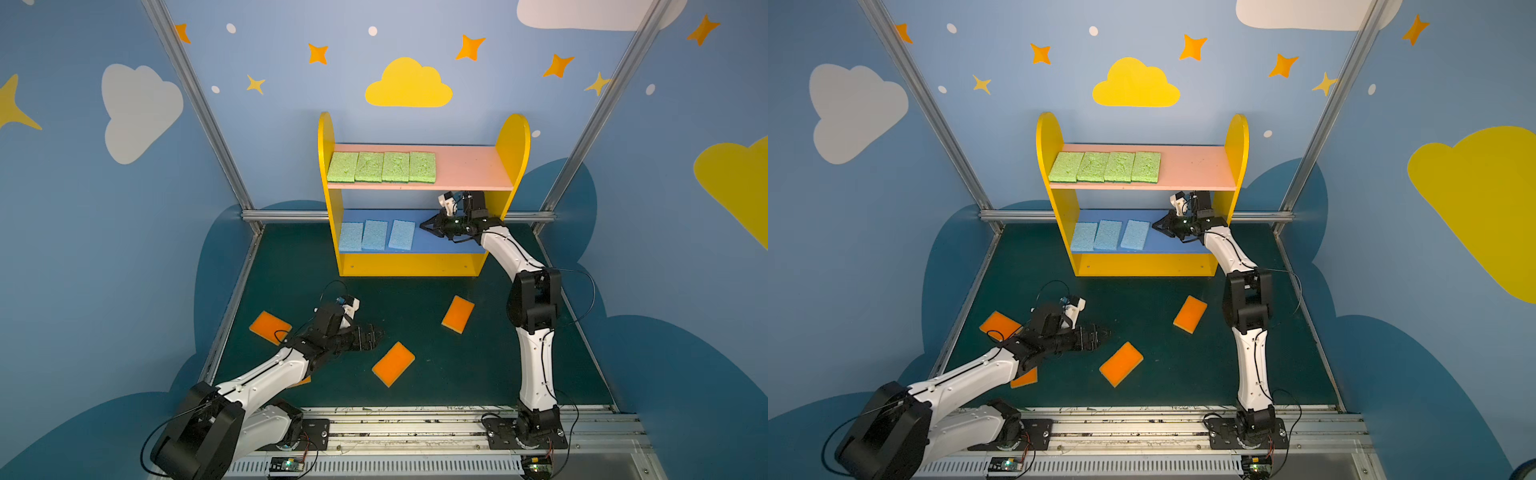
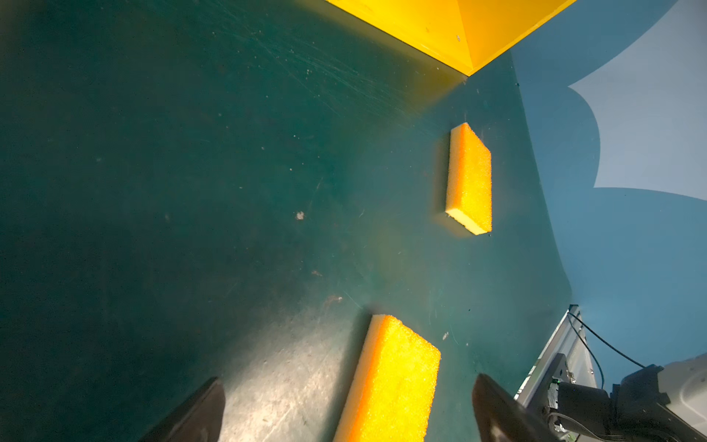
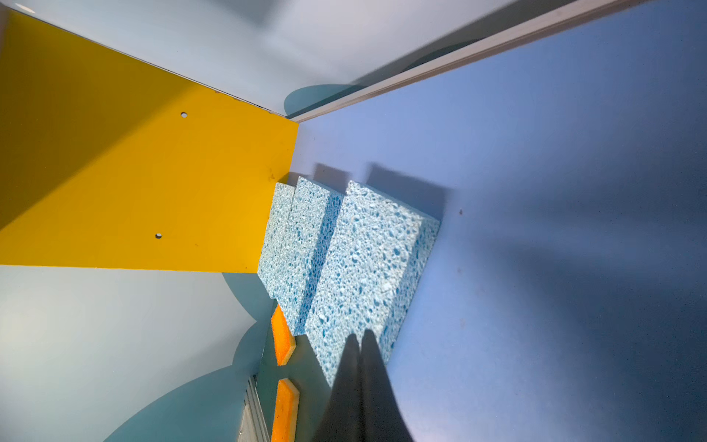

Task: Place and organize the cleaning sponges onto the shelf
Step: 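Withdraw the open right gripper from the shelf toward the orange sponges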

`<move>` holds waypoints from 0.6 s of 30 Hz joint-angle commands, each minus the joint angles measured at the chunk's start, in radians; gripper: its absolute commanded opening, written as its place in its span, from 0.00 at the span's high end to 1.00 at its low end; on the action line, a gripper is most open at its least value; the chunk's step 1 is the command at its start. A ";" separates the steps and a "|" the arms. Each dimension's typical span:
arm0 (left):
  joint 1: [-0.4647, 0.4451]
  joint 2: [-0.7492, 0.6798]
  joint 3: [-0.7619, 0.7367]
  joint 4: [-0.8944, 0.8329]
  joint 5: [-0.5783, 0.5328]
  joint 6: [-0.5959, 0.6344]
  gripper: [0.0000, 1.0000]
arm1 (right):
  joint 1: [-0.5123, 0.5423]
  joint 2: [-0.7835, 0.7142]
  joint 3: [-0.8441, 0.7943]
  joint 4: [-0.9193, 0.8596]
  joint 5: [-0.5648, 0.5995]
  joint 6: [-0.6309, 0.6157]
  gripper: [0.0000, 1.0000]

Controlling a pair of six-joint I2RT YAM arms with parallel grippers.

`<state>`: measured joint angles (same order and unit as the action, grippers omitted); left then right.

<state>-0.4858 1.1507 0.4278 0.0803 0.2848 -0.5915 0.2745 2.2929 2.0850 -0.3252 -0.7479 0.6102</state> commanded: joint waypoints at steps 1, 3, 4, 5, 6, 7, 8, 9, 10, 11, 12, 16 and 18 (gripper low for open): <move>-0.002 0.011 -0.008 -0.018 -0.011 0.009 0.01 | 0.006 0.037 0.002 0.010 0.020 0.006 1.00; -0.002 0.026 -0.005 -0.005 -0.003 0.008 0.01 | 0.007 0.053 0.011 0.015 0.014 0.012 1.00; -0.002 0.034 -0.003 0.002 0.003 0.008 0.01 | 0.008 0.063 0.020 0.014 0.011 0.014 1.00; -0.003 0.042 -0.003 0.007 0.007 0.008 0.01 | 0.011 0.076 0.033 0.007 0.005 0.014 1.00; -0.002 0.048 0.001 0.009 0.006 0.009 0.01 | 0.013 0.085 0.044 0.005 0.003 0.014 1.00; -0.003 0.055 0.003 0.010 0.007 0.012 0.01 | 0.018 0.094 0.055 0.000 0.003 0.014 1.00; -0.002 0.061 0.005 0.012 0.007 0.012 0.01 | 0.021 0.103 0.064 0.001 0.001 0.014 1.00; -0.003 0.065 0.006 0.013 0.006 0.014 0.00 | 0.025 0.111 0.073 -0.001 0.001 0.014 1.00; -0.003 0.070 0.006 0.013 0.005 0.017 0.01 | 0.031 0.120 0.084 -0.001 0.000 0.014 1.00; -0.003 0.073 0.006 0.013 0.006 0.019 0.00 | 0.034 0.130 0.097 -0.004 -0.001 0.015 1.00; -0.003 0.076 0.007 0.012 0.004 0.021 0.01 | 0.038 0.141 0.111 -0.006 -0.004 0.017 1.00; 0.000 0.090 0.004 0.010 0.003 0.030 0.01 | 0.055 0.187 0.173 -0.015 -0.016 0.029 1.00; 0.001 0.093 -0.001 0.009 0.003 0.033 0.01 | 0.061 0.203 0.202 -0.024 -0.020 0.033 1.00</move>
<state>-0.4854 1.2369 0.4278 0.0845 0.2836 -0.5816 0.3214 2.4538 2.2532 -0.3191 -0.7532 0.6365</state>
